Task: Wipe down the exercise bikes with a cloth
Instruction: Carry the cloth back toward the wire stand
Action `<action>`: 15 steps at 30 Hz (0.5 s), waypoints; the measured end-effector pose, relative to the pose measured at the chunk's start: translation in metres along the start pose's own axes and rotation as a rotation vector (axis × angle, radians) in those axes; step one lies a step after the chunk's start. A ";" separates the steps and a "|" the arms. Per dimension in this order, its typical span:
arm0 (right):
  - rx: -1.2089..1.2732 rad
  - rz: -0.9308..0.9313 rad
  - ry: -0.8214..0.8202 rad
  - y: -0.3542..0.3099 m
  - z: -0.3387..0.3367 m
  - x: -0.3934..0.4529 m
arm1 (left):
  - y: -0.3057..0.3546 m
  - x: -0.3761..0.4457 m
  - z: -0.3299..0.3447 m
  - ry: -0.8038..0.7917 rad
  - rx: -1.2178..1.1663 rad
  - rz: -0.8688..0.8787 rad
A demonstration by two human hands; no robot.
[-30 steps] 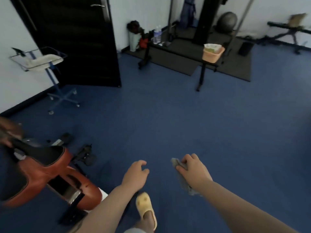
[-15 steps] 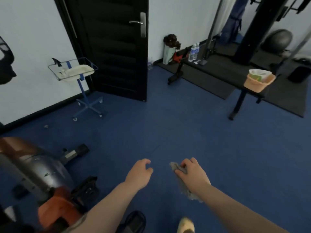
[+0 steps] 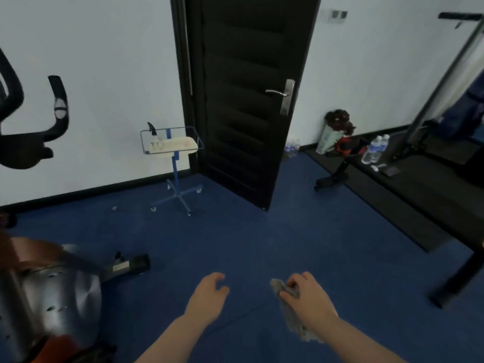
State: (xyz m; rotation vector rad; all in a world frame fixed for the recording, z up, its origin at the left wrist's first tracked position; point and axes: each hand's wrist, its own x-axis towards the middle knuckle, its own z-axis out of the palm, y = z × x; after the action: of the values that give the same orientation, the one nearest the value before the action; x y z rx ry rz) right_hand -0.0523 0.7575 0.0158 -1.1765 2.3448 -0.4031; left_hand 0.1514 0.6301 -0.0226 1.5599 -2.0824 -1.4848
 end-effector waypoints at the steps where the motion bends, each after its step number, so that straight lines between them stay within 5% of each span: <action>1: -0.016 -0.019 -0.016 0.001 -0.007 0.015 | 0.007 0.010 0.001 0.024 -0.029 -0.008; 15: -0.025 -0.261 -0.169 -0.116 -0.003 0.241 | 0.022 0.181 -0.080 0.161 -0.171 -0.214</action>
State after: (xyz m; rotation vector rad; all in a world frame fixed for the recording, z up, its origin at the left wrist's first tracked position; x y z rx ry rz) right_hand -0.1004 0.4950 0.0031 -1.4746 2.0649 -0.3474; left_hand 0.1051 0.4376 -0.0406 1.8129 -1.6990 -1.5005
